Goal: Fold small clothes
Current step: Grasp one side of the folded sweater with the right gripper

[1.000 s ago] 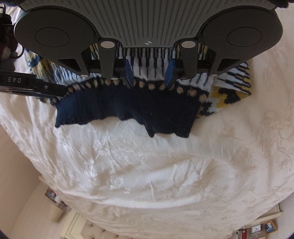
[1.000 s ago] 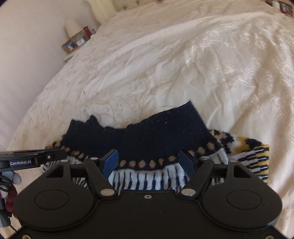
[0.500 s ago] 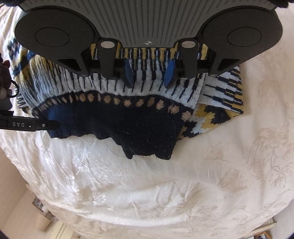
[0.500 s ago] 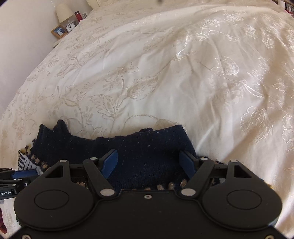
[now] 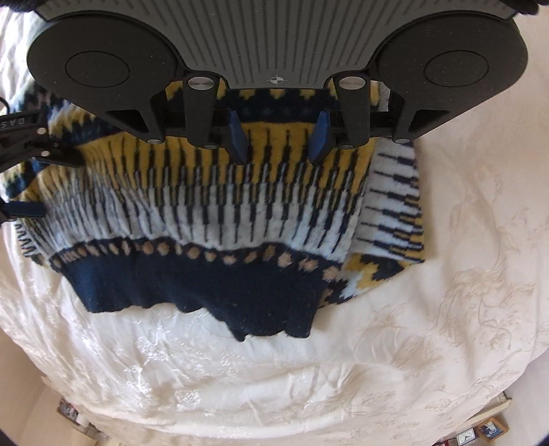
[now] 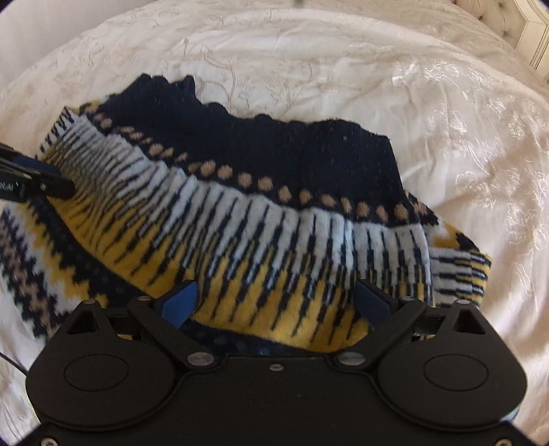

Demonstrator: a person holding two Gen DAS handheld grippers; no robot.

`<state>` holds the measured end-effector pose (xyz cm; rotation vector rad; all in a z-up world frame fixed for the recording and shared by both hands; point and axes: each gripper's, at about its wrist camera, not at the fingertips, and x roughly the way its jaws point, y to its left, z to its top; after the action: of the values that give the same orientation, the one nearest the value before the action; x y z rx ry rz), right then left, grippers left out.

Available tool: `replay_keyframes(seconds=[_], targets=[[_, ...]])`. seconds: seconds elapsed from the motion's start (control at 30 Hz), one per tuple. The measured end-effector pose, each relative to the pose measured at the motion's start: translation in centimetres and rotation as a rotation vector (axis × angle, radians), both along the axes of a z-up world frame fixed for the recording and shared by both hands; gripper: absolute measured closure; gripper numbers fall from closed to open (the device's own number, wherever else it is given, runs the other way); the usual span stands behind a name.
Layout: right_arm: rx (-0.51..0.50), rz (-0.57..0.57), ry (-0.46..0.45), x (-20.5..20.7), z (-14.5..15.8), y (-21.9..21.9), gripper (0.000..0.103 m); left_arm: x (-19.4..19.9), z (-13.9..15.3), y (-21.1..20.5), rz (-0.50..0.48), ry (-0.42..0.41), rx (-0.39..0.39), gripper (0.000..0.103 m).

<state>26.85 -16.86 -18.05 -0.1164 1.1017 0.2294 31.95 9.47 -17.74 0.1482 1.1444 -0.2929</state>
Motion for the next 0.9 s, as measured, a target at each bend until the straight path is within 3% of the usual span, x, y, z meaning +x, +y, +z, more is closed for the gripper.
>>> replay_keyframes(seconds=[0.23, 0.53, 0.73, 0.9], targets=[[0.044, -0.058, 0.006, -0.3, 0.8, -1.5, 0.001, -0.6, 0.4, 0.5, -0.023, -0.004, 0.041, 0.064], [0.256, -0.306, -0.026, -3.1, 3.1, -6.2, 0.001, -1.8, 3.1, -2.8, -0.029, -0.015, -0.057, 0.063], [0.296, -0.411, -0.012, -5.7, 3.2, -8.8, 0.001, -2.1, 2.5, -6.5, -0.072, -0.008, -0.078, 0.063], [0.326, -0.463, 0.004, -6.6, 2.8, -10.8, 0.001, -1.7, 1.1, -8.8, -0.097, 0.005, -0.050, 0.063]])
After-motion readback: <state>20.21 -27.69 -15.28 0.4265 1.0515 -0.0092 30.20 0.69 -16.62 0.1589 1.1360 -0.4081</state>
